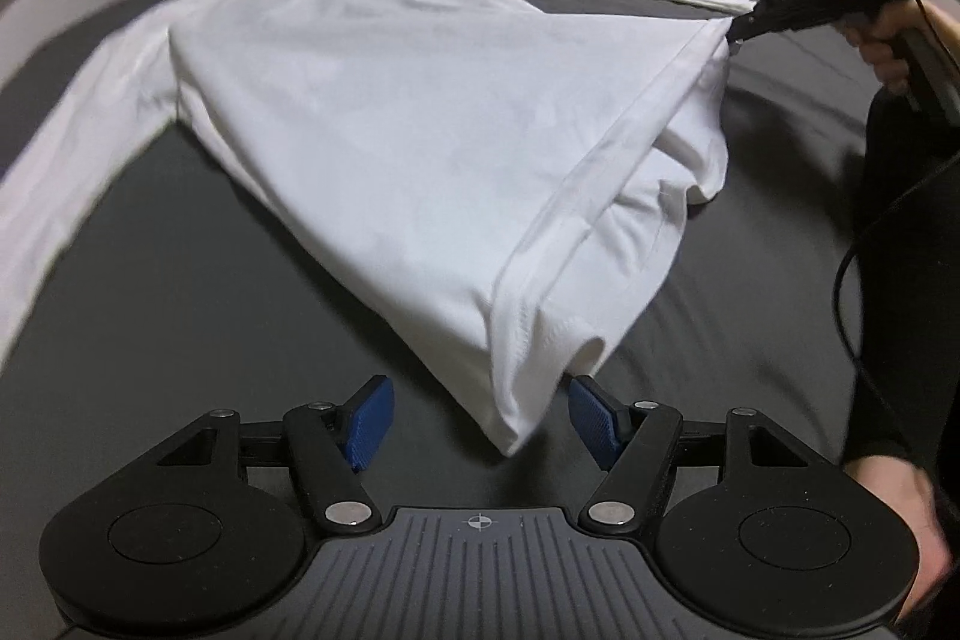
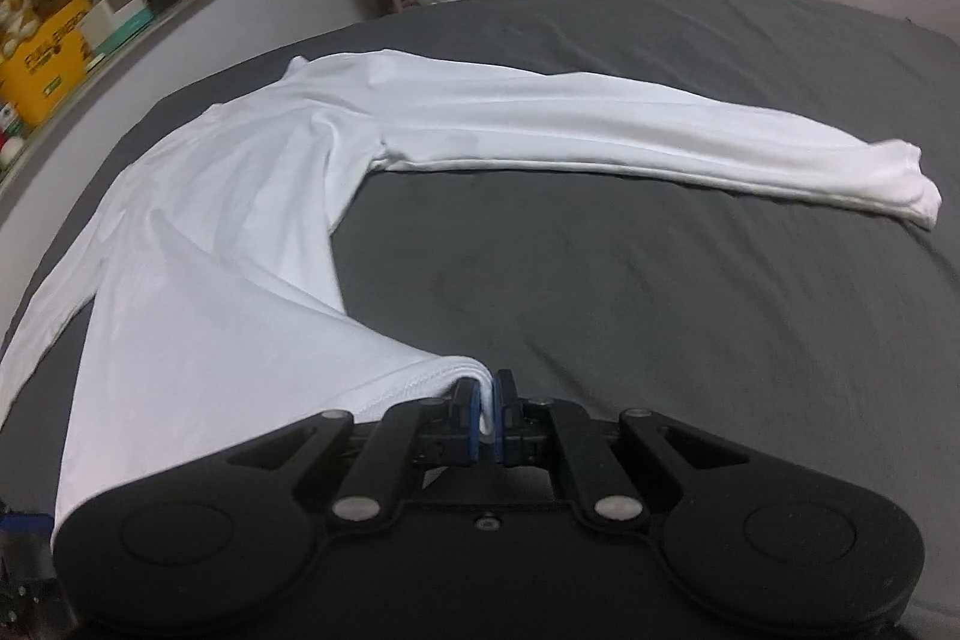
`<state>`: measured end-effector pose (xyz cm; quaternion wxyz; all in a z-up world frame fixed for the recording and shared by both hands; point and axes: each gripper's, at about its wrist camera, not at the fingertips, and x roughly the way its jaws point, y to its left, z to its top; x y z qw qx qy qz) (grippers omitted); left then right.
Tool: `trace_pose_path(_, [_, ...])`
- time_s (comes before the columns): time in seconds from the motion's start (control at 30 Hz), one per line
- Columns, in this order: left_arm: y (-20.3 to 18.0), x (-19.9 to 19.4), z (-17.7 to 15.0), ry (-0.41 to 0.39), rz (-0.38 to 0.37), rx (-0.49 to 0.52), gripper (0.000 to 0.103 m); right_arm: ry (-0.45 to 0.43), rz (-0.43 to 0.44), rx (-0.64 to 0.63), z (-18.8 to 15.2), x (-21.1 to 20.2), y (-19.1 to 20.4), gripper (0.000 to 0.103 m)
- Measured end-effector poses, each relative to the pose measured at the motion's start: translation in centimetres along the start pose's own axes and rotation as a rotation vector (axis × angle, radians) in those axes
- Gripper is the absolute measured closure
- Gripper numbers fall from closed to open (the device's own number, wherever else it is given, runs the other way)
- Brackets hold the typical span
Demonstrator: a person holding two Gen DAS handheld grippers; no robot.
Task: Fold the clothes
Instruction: 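Grasp the shirt hem with the left gripper while the right gripper grasps the hem corner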
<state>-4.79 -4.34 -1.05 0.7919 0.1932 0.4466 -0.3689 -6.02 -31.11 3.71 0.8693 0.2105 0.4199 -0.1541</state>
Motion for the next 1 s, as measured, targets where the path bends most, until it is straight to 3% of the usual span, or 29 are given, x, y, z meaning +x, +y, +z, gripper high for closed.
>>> trace_pose_path(0.03, [-0.1,0.2,0.0,0.007,0.007,0.014,0.054,-0.004,-0.003,0.011,0.0,0.1,-0.2,0.098])
trace_pose_path(0.2, [0.0,0.3,0.1,0.014,0.019,0.026,0.089,-0.013,-0.007,0.047,0.0,0.3,-0.9,0.098])
trace_pose_path(0.3, [0.1,0.0,0.2,0.001,0.08,0.034,0.1,-0.001,-0.005,0.034,-0.1,0.4,-0.8,0.098])
trace_pose_path(0.5, [1.9,-2.0,0.3,-0.056,0.28,0.025,0.1,0.059,0.029,-0.017,-0.4,0.9,0.0,0.094])
trace_pose_path(0.57, [2.7,-3.4,0.0,-0.085,0.343,0.004,0.1,0.097,0.037,-0.052,-0.7,1.4,0.7,0.082])
trace_pose_path(0.63, [3.3,-5.0,-0.3,-0.116,0.389,-0.014,0.1,0.14,0.042,-0.093,-1.1,2.0,1.5,0.054])
trace_pose_path(0.67, [3.6,-5.8,-0.4,-0.135,0.394,-0.021,0.1,0.162,0.045,-0.113,-1.2,2.3,1.9,0.052])
trace_pose_path(0.83, [3.5,-8.2,-1.0,-0.201,0.407,-0.005,0.1,0.262,0.054,-0.212,-2.1,3.7,4.0,0.051])
trace_pose_path(1.0, [4.4,-8.7,-0.6,-0.248,0.446,-0.043,0.1,0.272,0.09,-0.216,-2.3,3.3,4.7,0.051])
